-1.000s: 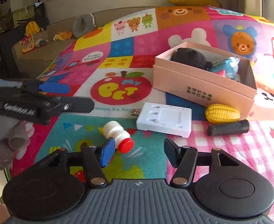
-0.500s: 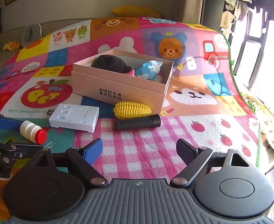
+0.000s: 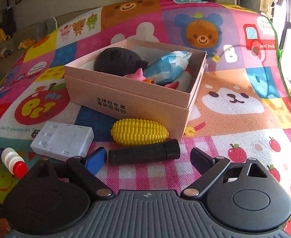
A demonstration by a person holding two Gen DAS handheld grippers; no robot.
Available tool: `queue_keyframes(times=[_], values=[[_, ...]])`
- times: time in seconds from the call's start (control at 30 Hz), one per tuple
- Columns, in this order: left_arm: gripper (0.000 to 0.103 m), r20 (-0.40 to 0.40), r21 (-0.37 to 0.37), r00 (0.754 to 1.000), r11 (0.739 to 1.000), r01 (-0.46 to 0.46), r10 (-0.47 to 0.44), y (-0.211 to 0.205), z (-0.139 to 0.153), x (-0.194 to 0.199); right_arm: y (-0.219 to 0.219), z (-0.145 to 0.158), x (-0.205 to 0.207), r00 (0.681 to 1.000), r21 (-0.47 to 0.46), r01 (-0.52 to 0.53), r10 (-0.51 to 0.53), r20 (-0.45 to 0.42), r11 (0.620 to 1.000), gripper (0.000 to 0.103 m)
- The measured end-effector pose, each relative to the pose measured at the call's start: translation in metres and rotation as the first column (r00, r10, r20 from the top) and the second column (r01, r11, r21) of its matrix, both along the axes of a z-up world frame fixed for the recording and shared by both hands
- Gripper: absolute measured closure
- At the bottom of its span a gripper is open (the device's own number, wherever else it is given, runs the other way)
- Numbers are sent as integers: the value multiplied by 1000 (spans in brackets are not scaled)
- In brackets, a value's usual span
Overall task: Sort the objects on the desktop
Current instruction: 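Grasp the black cylinder with the right gripper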
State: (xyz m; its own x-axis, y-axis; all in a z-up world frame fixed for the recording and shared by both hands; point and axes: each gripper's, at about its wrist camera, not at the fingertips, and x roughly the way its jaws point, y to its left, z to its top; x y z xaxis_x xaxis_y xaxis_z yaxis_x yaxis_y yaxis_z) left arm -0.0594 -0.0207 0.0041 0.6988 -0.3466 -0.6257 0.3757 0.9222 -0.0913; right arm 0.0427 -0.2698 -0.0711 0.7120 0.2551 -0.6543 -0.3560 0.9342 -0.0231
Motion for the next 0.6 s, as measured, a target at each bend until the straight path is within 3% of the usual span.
queue_keyframes(times=[0.03, 0.3, 0.6], values=[[6, 1, -2, 1000, 1000, -7, 7, 1, 0, 0, 0, -1, -2, 1000, 0, -6, 6, -2, 1000, 27], [0, -3, -15, 997, 997, -75, 75, 10, -3, 4, -2, 2, -42, 999, 36, 32, -33, 16, 999, 27], [0, 9, 90, 997, 993, -80, 80, -3, -6, 1, 10, 2, -99, 993, -46, 101, -98, 73, 994, 27]])
